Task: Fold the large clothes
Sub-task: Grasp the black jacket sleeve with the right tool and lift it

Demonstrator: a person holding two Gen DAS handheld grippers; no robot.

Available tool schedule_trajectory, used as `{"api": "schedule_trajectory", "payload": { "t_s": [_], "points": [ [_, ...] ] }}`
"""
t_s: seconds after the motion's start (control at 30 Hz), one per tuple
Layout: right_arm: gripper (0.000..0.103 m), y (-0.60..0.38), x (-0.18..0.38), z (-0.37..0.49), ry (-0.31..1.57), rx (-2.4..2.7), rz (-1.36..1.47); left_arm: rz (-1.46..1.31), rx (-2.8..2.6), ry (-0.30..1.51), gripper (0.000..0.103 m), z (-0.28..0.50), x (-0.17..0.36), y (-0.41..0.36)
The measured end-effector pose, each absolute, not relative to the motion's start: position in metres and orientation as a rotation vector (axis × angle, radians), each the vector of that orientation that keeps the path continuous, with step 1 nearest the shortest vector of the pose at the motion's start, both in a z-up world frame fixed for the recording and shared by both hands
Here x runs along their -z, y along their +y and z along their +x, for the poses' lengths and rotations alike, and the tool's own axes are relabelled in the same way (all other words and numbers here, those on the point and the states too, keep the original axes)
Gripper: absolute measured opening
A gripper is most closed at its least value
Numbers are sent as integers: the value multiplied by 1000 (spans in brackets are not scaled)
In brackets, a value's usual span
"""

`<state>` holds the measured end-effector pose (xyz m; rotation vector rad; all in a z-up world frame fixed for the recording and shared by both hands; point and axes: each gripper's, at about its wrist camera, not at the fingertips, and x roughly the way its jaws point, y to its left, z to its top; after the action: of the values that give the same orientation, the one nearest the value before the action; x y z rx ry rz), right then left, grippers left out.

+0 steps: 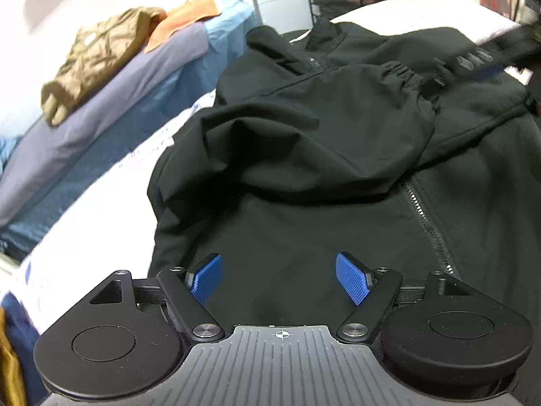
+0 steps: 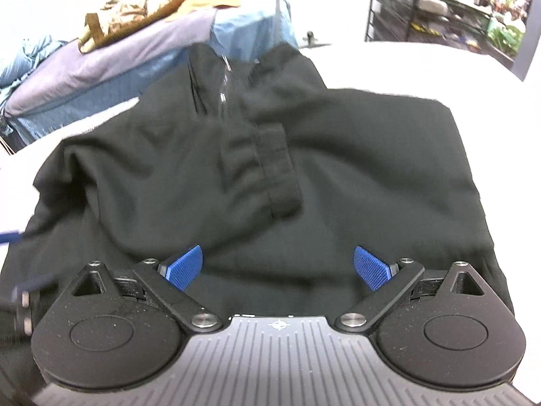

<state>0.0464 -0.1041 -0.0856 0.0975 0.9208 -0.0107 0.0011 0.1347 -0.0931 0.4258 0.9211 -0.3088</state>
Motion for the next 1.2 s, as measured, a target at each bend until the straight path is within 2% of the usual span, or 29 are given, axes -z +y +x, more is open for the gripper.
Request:
{"api": "schedule_trajectory", "payload": {
  "t_s": [0.23, 0.37, 0.47, 0.5, 0.53, 0.57, 0.63, 0.67, 0.83, 1.1, 1.2],
  "points": [
    [92, -99, 87, 124, 885, 12, 67, 402, 275, 969, 103, -9, 93, 141],
    [85, -90, 99, 157, 918, -11, 78, 395, 254, 1004, 103, -14, 96, 146],
    [83, -74, 111, 165, 940, -32, 29, 399, 247, 1020, 103, -17, 97, 147],
    [79, -68, 114, 167, 946, -29, -7, 399, 245, 1023, 103, -17, 97, 146],
    [57, -64, 116, 167, 947, -27, -39, 398, 245, 1026, 103, -17, 98, 146],
    [42, -62, 114, 166, 942, -25, -55, 396, 244, 1028, 103, -17, 98, 145],
    [30, -61, 105, 163, 904, -45, -42, 395, 246, 1029, 103, -16, 99, 143],
    [6, -60, 98, 161, 880, -67, -46, 394, 247, 1027, 103, -15, 98, 142],
    [5, -44, 42, 144, 666, -135, -145, 391, 267, 1014, 103, -9, 95, 135],
    [2, -60, -79, 121, 292, -174, -138, 359, 289, 969, 103, -5, 82, 132],
    [2, -84, -95, 109, 274, -204, -151, 351, 290, 976, 103, -6, 85, 134]
  ]
}}
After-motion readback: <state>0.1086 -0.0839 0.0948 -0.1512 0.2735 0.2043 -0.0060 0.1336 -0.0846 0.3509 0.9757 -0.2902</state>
